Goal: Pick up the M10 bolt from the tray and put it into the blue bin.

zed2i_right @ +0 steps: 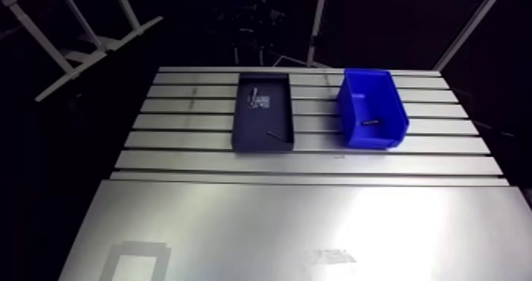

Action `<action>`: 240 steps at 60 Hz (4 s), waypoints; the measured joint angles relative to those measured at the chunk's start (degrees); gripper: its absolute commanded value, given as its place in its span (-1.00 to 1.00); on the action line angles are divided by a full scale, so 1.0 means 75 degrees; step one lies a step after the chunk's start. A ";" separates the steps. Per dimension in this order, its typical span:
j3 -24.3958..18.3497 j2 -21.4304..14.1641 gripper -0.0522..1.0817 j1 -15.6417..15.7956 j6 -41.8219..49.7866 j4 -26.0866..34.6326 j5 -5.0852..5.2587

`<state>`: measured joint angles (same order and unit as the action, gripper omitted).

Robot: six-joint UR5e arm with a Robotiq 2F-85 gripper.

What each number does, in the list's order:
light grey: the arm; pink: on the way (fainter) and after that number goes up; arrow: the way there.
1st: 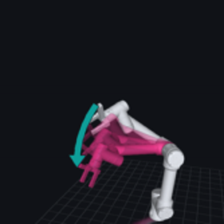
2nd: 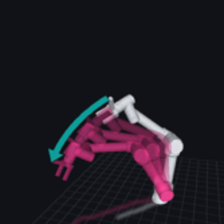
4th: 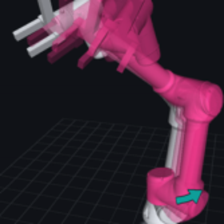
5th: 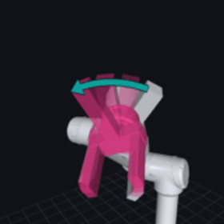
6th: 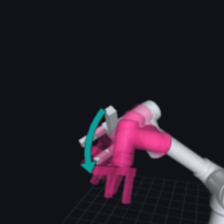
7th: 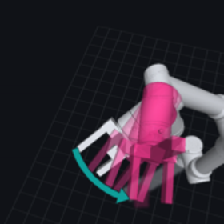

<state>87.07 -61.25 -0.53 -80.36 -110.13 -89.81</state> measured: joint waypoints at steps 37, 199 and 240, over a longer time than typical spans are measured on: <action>0.0172 0.0318 0.04 -0.0010 0.0193 -0.0234 -0.0005; 0.0583 0.0747 0.20 -0.0021 0.0210 -0.0697 -0.0007; 0.0584 0.0772 0.35 -0.0022 0.0210 -0.0708 -0.0007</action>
<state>91.45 -55.46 -0.70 -78.79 -115.44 -89.86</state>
